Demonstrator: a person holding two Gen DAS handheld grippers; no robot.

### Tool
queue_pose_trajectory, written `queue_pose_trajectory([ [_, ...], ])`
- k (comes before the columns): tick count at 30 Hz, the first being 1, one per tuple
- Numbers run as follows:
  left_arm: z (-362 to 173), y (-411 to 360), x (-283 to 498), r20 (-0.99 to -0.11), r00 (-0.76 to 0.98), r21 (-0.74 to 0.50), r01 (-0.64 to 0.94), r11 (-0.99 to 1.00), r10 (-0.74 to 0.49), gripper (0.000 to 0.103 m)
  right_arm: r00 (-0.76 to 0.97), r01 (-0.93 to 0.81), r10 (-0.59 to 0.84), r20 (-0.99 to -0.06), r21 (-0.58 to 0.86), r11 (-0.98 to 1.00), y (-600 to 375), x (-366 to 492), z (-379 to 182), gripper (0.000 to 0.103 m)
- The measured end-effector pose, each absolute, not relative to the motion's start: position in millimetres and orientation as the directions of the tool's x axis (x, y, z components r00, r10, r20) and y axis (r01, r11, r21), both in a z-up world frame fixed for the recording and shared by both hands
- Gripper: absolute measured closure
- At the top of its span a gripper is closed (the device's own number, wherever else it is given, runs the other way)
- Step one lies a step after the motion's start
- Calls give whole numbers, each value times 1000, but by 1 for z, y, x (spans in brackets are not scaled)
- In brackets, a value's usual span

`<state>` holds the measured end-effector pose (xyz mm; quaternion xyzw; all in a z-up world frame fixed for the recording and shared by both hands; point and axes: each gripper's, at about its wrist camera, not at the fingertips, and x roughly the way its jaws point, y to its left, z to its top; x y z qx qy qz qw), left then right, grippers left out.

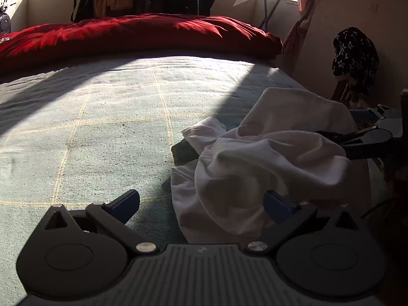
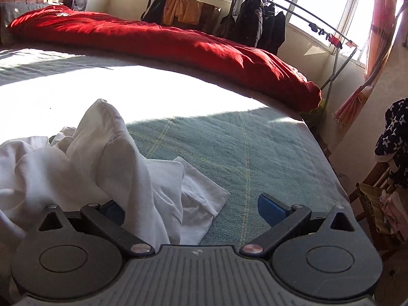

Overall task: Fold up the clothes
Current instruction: 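Move the left gripper down to the edge of the white shirt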

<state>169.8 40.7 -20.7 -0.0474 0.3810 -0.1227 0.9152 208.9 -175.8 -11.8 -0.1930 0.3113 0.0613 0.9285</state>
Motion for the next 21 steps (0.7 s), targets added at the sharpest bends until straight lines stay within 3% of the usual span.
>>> queue_pose_trajectory([
  [4, -20, 38, 170, -681, 675, -202, 197, 959, -283, 0, 811, -109, -119, -572, -348, 931, -207, 230, -8, 0],
  [9, -14, 35, 167, -673, 680, -206, 206, 957, -291, 1, 780, -50, -171, -601, -333, 942, -242, 233, -16, 0],
  [21, -20, 28, 172, -702, 662, -206, 164, 965, -262, 0, 812, -151, -58, -580, -305, 940, -235, 197, -6, 0],
])
